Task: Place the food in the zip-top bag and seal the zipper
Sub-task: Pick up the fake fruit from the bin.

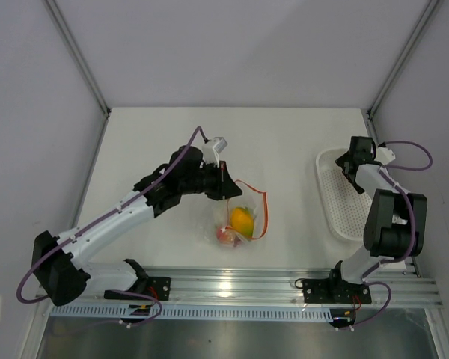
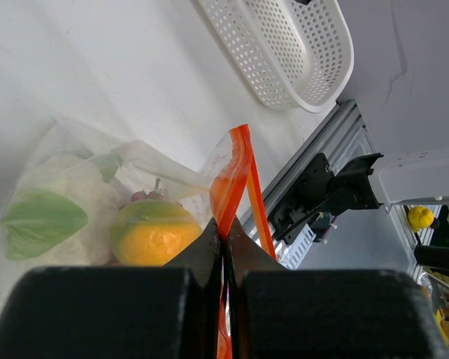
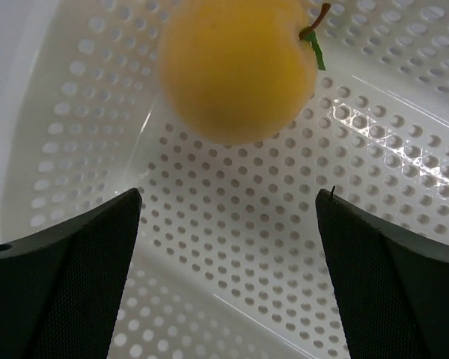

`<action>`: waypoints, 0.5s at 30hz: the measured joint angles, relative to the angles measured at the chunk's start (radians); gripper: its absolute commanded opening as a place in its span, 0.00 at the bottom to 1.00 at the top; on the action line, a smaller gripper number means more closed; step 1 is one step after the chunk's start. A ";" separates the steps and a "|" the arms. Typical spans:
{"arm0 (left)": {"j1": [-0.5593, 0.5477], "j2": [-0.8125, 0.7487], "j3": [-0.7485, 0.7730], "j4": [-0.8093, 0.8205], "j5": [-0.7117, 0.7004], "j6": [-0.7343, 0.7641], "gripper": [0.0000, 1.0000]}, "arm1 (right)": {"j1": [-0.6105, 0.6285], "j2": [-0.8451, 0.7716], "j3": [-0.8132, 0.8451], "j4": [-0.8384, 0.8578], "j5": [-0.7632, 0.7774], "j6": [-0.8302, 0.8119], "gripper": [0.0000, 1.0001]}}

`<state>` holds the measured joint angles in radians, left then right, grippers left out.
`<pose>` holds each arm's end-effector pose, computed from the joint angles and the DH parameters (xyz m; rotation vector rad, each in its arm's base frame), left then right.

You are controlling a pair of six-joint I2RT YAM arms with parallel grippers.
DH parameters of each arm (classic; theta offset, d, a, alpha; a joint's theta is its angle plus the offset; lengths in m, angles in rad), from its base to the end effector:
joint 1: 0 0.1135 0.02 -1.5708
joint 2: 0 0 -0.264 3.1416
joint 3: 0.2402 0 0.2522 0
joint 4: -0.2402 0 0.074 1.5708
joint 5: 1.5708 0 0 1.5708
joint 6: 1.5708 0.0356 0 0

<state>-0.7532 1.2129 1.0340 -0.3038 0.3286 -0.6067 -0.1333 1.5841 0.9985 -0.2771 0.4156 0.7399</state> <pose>0.1925 -0.1962 0.3262 0.3864 2.2082 -1.1360 0.3253 -0.0581 0.2111 1.1557 2.0451 -0.2127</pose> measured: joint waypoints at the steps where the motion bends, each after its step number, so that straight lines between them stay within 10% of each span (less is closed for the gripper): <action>1: 0.000 0.006 0.008 -0.001 0.000 0.003 0.01 | -0.004 0.024 0.007 0.001 0.000 0.003 0.99; 15: 0.000 0.143 0.104 -0.004 0.048 0.004 0.01 | -0.076 0.180 0.099 0.050 0.025 -0.012 0.99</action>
<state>-0.7532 1.3556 1.1378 -0.3080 0.3763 -0.6025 -0.2096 1.7638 1.0973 -0.2276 0.4404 0.7280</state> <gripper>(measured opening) 0.005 0.993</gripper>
